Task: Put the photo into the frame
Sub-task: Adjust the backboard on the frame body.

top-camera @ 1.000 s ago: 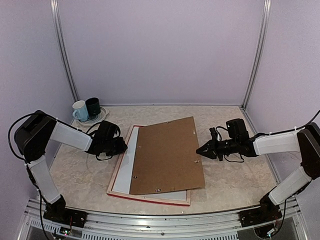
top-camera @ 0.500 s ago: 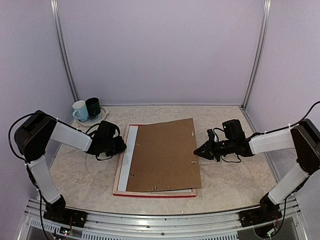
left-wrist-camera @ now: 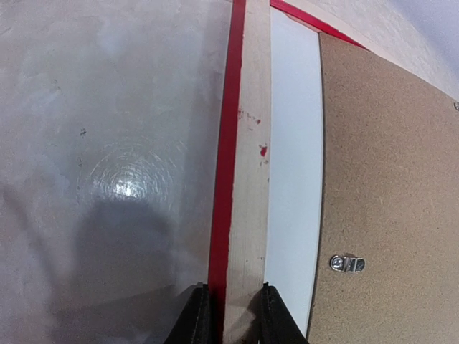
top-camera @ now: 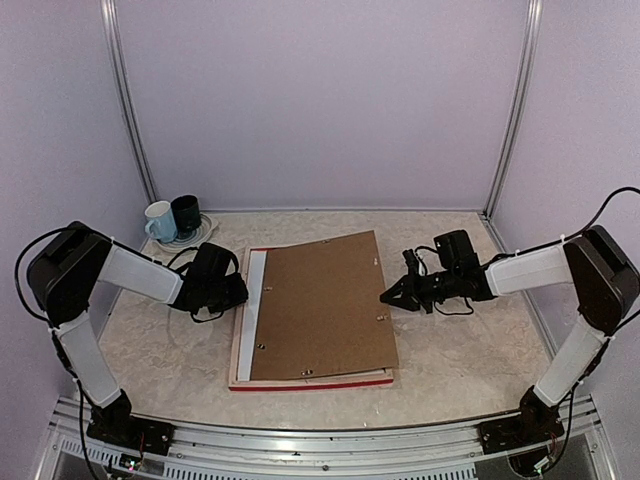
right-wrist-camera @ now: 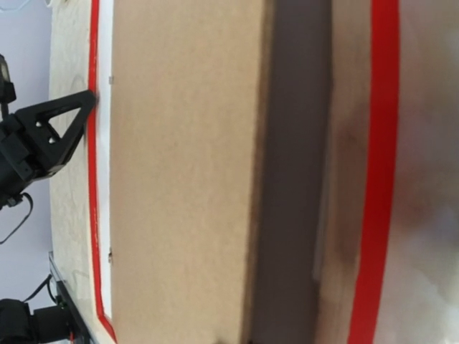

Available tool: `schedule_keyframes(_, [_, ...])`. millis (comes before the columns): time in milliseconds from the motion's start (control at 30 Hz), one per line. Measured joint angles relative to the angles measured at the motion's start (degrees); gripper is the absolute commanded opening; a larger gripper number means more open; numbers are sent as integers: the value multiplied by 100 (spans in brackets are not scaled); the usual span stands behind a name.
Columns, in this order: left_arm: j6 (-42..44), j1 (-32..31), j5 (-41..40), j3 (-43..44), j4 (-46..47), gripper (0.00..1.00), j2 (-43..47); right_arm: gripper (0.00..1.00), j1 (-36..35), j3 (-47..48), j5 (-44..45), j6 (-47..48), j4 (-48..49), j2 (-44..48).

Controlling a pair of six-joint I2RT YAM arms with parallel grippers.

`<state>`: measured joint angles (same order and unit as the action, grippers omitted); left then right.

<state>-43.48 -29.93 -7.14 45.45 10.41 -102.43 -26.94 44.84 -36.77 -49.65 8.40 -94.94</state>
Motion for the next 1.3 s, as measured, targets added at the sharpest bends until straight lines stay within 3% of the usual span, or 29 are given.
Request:
schedule_keyframes(633, [4,28,-35,-52,46,17,15,0,35,330,-151,955,-501,-72])
schedule_keyframes(1300, [0,39,-28,-118,31,18,92,0,170,584,-673,1102,-695,-363])
